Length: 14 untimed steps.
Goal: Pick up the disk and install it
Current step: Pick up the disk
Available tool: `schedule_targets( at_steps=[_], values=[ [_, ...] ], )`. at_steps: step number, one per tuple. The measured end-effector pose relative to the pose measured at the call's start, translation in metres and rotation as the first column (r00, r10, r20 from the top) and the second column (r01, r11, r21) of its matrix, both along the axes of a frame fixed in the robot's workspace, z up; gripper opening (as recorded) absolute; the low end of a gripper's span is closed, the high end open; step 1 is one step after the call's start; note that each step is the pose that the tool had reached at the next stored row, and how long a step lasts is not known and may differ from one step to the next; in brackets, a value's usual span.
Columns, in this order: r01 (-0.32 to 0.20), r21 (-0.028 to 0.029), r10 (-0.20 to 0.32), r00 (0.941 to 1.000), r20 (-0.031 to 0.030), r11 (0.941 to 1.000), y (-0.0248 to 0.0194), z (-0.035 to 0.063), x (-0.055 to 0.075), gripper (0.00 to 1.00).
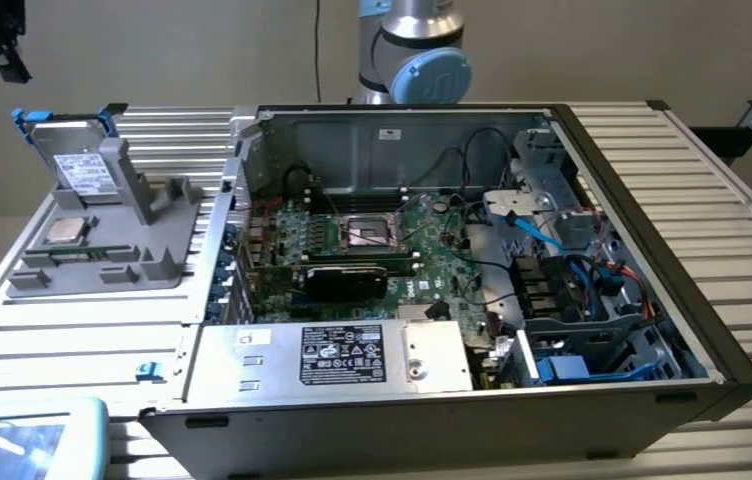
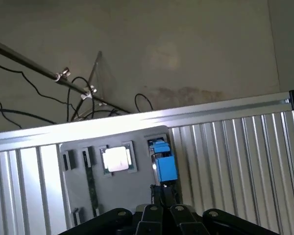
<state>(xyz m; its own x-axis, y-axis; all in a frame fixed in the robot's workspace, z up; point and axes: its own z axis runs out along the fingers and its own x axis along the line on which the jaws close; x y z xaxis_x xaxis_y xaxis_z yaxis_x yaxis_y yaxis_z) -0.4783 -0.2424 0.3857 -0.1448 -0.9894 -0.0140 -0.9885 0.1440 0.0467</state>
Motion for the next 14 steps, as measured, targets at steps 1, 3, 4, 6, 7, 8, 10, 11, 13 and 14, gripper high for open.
schedule_targets(
  at_steps=[1,3,4,6,7,8,10,11,13,14],
  values=[
    [-0.017,0.0018,0.017,0.9999,0.0000,0.9999,0.0000,0.0000,0.0000,0.11],
    [-0.049,0.0053,0.049,0.9988,0.0001,0.9988,0.0000,0.0000,0.0000,0.11],
    [-0.066,0.0067,0.066,0.9978,0.0003,0.9978,0.0000,0.0000,0.0000,0.11],
    [-0.098,0.0089,0.098,0.9951,0.0007,0.9951,-0.0001,0.0000,0.0000,0.11],
    [-0.113,0.0098,0.113,0.9936,0.0010,0.9936,0.0000,0.0000,0.0000,0.11],
    [-0.125,0.0104,0.125,0.9921,0.0013,0.9920,0.0000,0.0000,0.0000,0.11],
    [-0.147,0.0111,0.147,0.9891,0.0023,0.9891,-0.0001,-0.0001,0.0000,0.11],
    [-0.155,0.0110,0.155,0.9880,0.0032,0.9879,-0.0001,-0.0001,0.0001,0.11],
    [-0.167,0.0110,0.167,0.9860,0.0048,0.9859,-0.0001,-0.0002,0.0001,0.11],
    [-0.172,0.0112,0.172,0.9851,0.0052,0.9850,-0.0001,-0.0001,0.0000,0.11]
  ],
)
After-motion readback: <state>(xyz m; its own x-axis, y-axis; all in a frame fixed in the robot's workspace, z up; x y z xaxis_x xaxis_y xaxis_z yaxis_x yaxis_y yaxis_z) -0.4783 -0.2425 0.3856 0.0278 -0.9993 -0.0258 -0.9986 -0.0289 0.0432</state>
